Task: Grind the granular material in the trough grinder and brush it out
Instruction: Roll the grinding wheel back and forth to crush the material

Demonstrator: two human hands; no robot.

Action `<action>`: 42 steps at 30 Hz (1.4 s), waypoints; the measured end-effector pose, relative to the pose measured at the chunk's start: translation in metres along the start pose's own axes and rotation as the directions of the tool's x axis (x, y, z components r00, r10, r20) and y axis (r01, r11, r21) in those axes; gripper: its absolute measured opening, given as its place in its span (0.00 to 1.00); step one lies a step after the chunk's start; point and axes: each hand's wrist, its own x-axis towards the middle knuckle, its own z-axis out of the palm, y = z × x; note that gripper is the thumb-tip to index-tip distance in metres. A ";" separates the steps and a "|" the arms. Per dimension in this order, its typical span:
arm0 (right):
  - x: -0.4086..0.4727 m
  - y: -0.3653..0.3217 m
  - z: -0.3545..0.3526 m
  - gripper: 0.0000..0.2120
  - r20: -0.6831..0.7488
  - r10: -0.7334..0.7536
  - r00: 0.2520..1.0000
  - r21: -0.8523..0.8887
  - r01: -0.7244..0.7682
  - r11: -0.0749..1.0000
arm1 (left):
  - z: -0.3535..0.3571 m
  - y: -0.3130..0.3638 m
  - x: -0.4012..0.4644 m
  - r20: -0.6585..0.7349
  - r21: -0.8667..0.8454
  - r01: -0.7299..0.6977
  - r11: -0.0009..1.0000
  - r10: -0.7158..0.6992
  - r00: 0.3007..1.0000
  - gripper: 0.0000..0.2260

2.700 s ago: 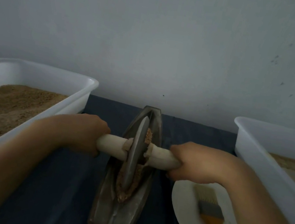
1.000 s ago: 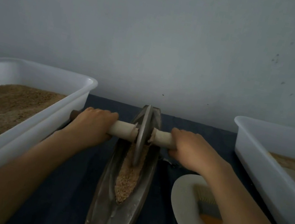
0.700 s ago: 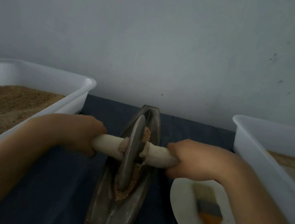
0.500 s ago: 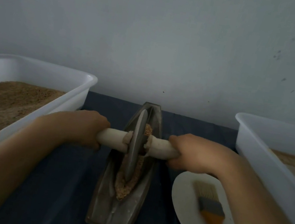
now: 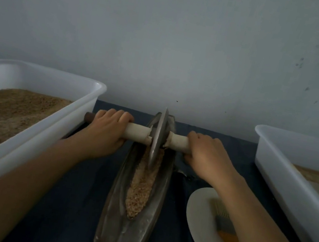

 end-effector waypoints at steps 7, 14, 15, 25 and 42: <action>-0.014 -0.010 -0.033 0.12 0.400 -0.056 0.915 0.176 -0.017 0.984 | -0.041 0.003 -0.009 0.455 0.003 -0.047 0.999 0.040 0.890 0.11; -0.025 -0.010 -0.058 0.07 0.582 -0.156 0.798 0.285 -0.020 0.958 | -0.069 0.012 -0.016 0.702 -0.036 -0.007 0.999 0.031 0.712 0.11; -0.024 -0.010 -0.057 0.07 0.575 -0.151 0.804 0.276 -0.018 0.961 | -0.067 0.012 -0.015 0.687 -0.036 -0.004 0.999 0.028 0.726 0.11; 0.004 0.002 0.002 0.10 -0.013 0.028 1.000 0.000 -0.028 1.000 | 0.000 0.007 0.005 -0.012 0.137 0.033 0.990 -0.032 0.999 0.15; -0.019 -0.013 -0.049 0.10 0.502 -0.089 0.861 0.185 -0.006 0.983 | -0.060 0.011 -0.015 0.609 -0.003 -0.008 1.000 0.008 0.793 0.17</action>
